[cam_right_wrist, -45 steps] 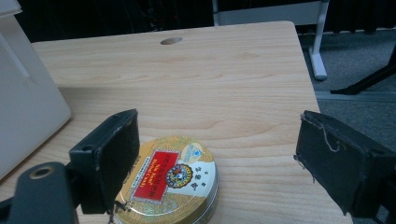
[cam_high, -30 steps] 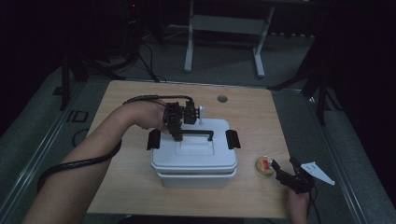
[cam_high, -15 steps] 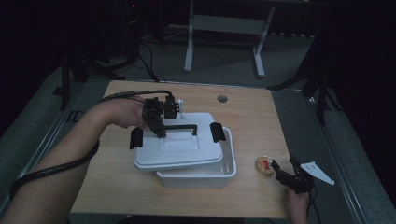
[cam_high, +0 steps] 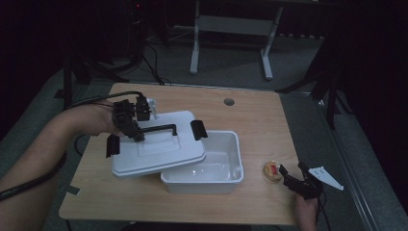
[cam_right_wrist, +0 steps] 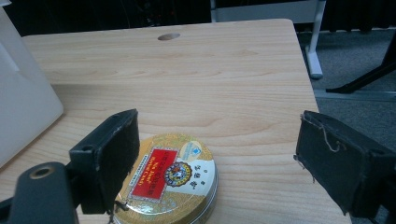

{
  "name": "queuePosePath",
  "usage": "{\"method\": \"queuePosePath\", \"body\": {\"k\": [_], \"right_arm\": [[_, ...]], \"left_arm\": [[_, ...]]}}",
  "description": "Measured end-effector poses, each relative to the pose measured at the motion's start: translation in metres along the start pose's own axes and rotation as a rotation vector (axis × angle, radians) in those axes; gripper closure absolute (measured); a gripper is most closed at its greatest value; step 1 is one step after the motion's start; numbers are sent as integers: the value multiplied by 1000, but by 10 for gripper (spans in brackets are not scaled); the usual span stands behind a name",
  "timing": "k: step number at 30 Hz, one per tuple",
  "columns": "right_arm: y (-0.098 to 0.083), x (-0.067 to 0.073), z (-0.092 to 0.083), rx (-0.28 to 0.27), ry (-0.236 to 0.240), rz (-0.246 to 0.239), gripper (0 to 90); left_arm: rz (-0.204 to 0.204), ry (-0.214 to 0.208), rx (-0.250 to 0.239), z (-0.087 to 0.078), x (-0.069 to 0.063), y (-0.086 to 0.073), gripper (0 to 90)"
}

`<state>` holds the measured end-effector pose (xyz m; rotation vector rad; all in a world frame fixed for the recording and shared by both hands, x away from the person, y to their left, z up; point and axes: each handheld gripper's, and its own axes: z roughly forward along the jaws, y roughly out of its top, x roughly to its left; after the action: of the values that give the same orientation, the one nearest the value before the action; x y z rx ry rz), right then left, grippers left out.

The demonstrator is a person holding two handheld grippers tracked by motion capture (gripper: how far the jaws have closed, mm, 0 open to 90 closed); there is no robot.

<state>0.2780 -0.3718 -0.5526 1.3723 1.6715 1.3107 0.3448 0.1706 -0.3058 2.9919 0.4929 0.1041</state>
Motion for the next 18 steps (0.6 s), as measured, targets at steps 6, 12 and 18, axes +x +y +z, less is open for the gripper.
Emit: {"method": "queuePosePath", "body": {"k": [6, 12, 18], "right_arm": [[0, 0, 0, 2, -1, -2, 132], [0, 0, 0, 2, -2, -5, 132], [0, 1, 1, 3, -4, -7, 133]], "left_arm": [[-92, 15, -10, -9, 4, -39, 838], [-169, 19, -6, -10, 9, -75, 838], [-233, 15, -11, -7, 10, -106, 838]]}}
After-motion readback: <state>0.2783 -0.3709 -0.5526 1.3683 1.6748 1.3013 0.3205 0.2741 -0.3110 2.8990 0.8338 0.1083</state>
